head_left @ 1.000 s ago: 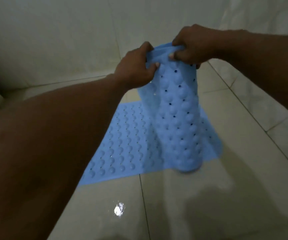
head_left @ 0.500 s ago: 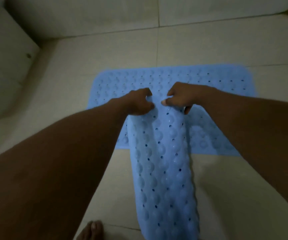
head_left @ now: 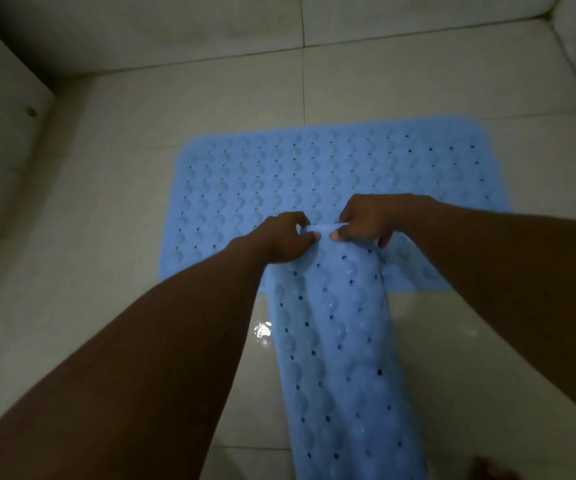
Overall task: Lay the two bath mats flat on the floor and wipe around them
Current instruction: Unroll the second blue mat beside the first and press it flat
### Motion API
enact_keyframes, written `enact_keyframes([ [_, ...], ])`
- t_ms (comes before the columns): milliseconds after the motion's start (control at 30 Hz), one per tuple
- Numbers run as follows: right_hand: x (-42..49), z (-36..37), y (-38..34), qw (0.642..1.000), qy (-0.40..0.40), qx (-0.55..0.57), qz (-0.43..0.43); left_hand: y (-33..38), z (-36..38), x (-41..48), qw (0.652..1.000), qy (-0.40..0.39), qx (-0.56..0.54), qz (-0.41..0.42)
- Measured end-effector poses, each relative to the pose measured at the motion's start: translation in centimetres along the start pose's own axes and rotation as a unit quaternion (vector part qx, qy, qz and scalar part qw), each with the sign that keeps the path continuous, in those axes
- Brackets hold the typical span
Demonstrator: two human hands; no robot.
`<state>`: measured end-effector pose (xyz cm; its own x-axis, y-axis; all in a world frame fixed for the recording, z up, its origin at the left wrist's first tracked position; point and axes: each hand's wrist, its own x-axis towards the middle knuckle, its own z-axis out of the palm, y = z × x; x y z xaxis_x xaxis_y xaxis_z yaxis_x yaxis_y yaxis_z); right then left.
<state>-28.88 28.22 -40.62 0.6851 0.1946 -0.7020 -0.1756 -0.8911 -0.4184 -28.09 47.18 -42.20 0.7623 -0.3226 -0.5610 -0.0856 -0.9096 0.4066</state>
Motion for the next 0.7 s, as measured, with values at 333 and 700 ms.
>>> enact_keyframes([
  [333,-3.1,8.3,-6.8,0.986,0.151,0.052,0.058,-7.7,-1.0,-6.1,0.998,-0.019,0.009,0.065],
  [700,-2.2,17.3,-14.1,0.923,0.324,0.180,0.108,-17.7,2.5,-10.0,0.991,0.087,0.094,0.043],
])
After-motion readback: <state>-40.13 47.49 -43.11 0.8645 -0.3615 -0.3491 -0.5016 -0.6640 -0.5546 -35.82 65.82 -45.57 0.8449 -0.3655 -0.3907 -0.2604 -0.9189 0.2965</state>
